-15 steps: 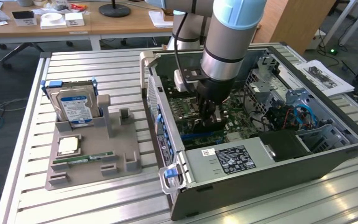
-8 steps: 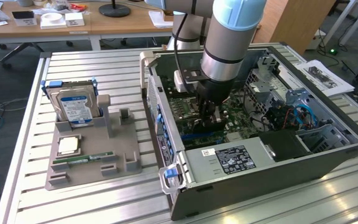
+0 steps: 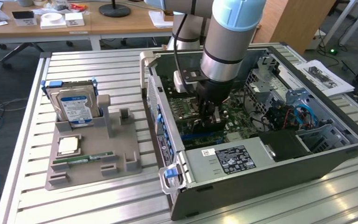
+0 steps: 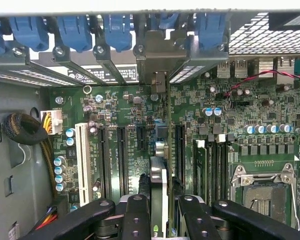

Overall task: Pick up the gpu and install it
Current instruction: 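Insert the gpu into the slot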

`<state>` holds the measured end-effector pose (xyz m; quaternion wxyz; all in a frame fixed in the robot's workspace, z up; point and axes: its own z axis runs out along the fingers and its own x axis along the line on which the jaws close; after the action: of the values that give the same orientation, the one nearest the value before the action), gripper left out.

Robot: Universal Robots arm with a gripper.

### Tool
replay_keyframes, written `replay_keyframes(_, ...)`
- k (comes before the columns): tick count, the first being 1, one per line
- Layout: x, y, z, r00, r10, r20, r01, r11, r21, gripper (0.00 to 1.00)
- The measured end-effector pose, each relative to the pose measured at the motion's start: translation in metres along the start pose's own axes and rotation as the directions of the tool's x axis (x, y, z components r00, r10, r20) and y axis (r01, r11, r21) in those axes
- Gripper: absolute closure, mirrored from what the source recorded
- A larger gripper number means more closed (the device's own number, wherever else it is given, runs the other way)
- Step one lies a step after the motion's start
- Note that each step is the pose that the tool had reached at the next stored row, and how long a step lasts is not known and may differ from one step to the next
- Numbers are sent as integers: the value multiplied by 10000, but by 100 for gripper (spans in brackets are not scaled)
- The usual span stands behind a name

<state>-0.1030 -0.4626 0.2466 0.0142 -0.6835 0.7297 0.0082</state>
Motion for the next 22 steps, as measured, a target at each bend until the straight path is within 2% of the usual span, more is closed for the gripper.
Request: replay_keyframes(22,1,2,29,10000,0,1,0,10000,0,73)
